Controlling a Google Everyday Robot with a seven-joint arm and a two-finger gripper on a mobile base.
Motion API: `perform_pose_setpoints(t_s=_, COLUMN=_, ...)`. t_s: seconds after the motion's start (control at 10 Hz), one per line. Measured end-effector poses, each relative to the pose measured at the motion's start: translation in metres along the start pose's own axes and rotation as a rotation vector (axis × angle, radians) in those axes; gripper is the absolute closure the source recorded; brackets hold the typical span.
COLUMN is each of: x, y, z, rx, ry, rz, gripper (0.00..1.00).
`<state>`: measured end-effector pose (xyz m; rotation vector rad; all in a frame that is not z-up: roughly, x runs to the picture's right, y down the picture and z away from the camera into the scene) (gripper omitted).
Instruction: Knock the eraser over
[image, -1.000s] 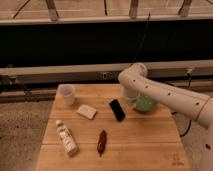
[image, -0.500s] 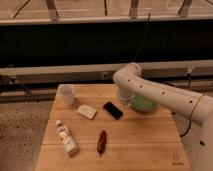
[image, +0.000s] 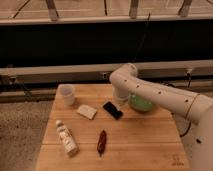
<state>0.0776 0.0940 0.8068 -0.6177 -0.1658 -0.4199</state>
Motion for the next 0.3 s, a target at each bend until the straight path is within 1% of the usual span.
perform_pose_setpoints(t_s=0.3, x=-0.0057, y=-0.0041, z=0.0022, rx=0.004, ry=-0.011, rz=-0.021, gripper=1.00)
